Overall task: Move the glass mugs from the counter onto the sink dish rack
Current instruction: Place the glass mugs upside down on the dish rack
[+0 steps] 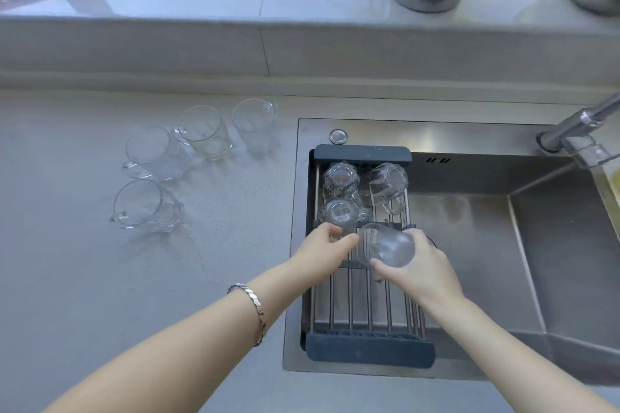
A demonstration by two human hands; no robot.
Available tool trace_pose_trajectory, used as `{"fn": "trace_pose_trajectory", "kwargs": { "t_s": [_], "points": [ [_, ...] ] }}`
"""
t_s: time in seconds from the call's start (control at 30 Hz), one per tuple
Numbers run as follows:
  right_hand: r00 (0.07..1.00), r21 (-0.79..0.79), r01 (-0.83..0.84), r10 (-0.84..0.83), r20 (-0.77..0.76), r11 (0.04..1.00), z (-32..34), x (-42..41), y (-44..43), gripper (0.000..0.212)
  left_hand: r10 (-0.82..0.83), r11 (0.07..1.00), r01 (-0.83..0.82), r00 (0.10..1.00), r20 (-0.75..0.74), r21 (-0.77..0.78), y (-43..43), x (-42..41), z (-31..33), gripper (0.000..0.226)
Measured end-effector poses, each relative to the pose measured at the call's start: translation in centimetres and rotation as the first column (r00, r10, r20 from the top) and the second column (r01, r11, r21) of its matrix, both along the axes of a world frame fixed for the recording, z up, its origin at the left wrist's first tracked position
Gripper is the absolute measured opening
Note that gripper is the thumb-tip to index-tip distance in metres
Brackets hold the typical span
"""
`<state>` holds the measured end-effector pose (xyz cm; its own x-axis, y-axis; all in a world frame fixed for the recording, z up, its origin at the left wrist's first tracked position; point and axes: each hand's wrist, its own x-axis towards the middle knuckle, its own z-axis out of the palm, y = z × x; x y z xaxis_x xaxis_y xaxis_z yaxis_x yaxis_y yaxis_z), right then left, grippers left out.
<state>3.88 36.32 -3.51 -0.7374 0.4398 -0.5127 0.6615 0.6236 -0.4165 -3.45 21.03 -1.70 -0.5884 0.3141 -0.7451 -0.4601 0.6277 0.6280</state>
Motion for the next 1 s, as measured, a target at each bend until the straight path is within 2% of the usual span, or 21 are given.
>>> {"fn": "trace_pose_trajectory", "kwargs": {
  "t_s": [0.1,0.2,0.27,0.37,0.43,0.5,0.57,0.63,0.7,0.8,0.87,0.93,1.0],
  "points": [
    [0.991,0.071,-0.028,0.018,0.130,0.997,-1.9,-2.2,-0.3,0.074,0.007,0.999,-0.009,0.999,-0.054,-0.030,-1.6,-0.1,-0.5,0.030],
    [0.982,0.104,0.062,-0.079,0.174,0.993,-3.4,-4.3,-0.7,0.076,0.028,0.998,-0.033,0.994,-0.103,-0.046,-3.4,-0.3,-0.6,0.017],
    [0.971,0.104,0.170,-0.185,0.151,0.980,-3.9,-5.2,-0.9,0.076,0.046,0.997,-0.054,0.990,-0.136,-0.057,-4.6,-0.4,-0.7,0.015],
    [0.962,0.085,0.269,-0.272,0.022,0.959,-3.9,-6.0,-1.6,0.068,0.038,0.995,-0.054,0.984,-0.174,-0.088,-6.2,-0.6,-1.0,0.023],
    [0.973,0.061,0.229,-0.228,-0.015,0.972,-3.7,-6.1,-2.1,0.065,0.032,0.992,-0.054,0.981,-0.190,-0.110,-7.0,-0.7,-1.3,0.023],
    [0.987,0.068,0.145,-0.149,0.057,0.987,-3.3,-5.7,-2.1,0.067,0.014,0.990,-0.042,0.979,-0.203,-0.135,-7.7,-0.9,-1.6,0.023],
    [0.985,0.140,-0.011,-0.014,0.170,0.990,-2.2,-5.7,-1.7,0.065,-0.026,0.987,-0.011,0.975,-0.222,-0.162,-8.3,-1.4,-1.7,0.025],
    [0.970,0.218,-0.185,0.143,0.196,0.958,-0.5,-6.5,-1.8,0.056,-0.071,0.978,0.017,0.965,-0.254,-0.206,-9.0,-2.3,-1.5,0.028],
    [0.959,0.211,-0.282,0.268,0.092,0.936,1.1,-8.4,-2.7,0.051,-0.124,0.961,0.033,0.940,-0.319,-0.274,-9.8,-3.9,-1.0,0.030],
    [0.920,0.046,-0.374,0.377,-0.108,0.926,2.8,-12.7,-5.5,0.050,-0.162,0.927,-0.030,0.867,-0.471,-0.375,-11.3,-7.1,0.1,0.035],
    [0.888,-0.027,-0.431,0.418,-0.193,0.902,2.8,-15.8,-7.8,0.056,-0.167,0.906,-0.114,0.790,-0.590,-0.409,-12.5,-9.5,0.8,0.040],
    [0.881,-0.088,-0.429,0.395,-0.259,0.899,2.0,-18.6,-10.1,0.070,-0.185,0.879,-0.183,0.721,-0.668,-0.440,-13.6,-12.0,1.3,0.047],
    [0.916,-0.183,-0.334,0.273,-0.292,0.925,1.0,-20.9,-12.1,0.090,-0.218,0.858,-0.206,0.685,-0.695,-0.471,-14.6,-14.3,1.5,0.053]
  ]
}}
